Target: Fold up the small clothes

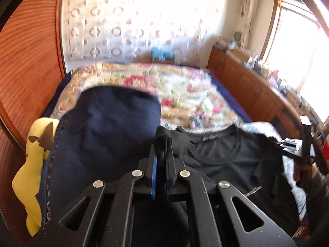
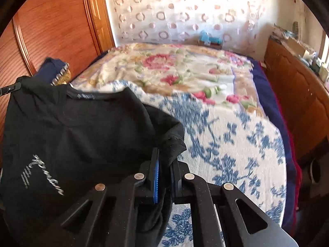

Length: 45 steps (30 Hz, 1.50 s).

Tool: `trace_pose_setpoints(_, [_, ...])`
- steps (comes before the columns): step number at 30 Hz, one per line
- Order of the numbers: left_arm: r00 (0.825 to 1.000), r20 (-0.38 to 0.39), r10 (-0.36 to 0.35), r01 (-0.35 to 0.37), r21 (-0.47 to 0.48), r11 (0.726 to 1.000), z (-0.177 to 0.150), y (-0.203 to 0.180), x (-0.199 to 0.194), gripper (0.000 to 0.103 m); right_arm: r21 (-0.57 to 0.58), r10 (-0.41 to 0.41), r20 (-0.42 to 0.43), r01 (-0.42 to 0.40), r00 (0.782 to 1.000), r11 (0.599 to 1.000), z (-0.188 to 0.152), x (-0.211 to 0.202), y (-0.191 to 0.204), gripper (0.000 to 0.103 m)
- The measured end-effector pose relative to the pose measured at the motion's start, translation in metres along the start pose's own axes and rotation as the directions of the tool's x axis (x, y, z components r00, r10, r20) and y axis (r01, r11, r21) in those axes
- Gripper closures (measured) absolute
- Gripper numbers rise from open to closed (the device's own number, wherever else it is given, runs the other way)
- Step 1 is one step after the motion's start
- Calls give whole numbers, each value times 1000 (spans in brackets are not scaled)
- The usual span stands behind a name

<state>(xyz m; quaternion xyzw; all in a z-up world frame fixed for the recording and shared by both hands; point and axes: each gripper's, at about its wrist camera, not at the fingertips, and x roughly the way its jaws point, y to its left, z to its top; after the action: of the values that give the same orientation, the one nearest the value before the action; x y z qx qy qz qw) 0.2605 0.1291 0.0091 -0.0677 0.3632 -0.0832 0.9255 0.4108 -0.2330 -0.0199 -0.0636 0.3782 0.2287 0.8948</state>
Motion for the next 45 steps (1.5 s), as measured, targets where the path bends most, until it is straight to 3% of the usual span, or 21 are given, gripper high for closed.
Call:
trace_pose_setpoints(8, [991,131,-24,21,24,999,-24,-24,-81,96,-8,42,204,-41,978,999,-5,-84,13,95])
trace_pose_setpoints(19, [980,197,-40,35,31,999,-103,-35,-142,96,-42,57,323,-47,945,998,-93,-179,39,95])
trace_pose_setpoints(26, [976,217,-20,21,-4,1000,-164,-29,-186,96,-2,57,306,-59,950,998,-169,-216,43,95])
trace_pose_setpoints(29, [983,183,-10,19,-46,999,-189,-16,-194,96,20,104,265,-114,959,993,-198,-242,42,95])
trace_pose_setpoints(31, [986,168,7,1,-52,999,-199,-11,-195,96,22,92,247,-100,965,995,-211,-254,40,95])
trace_pose_setpoints(36, [990,129,60,-48,-98,994,-223,4,-194,96,-9,65,196,-65,978,998,-224,-273,46,95])
trace_pose_setpoints(41, [992,89,86,-78,-90,993,-237,15,-187,96,-6,66,194,-66,979,998,-230,-295,53,95])
trace_pose_setpoints(45, [996,21,91,-90,-71,993,-246,14,-165,96,15,-1,80,0,997,1000,-247,-274,55,95])
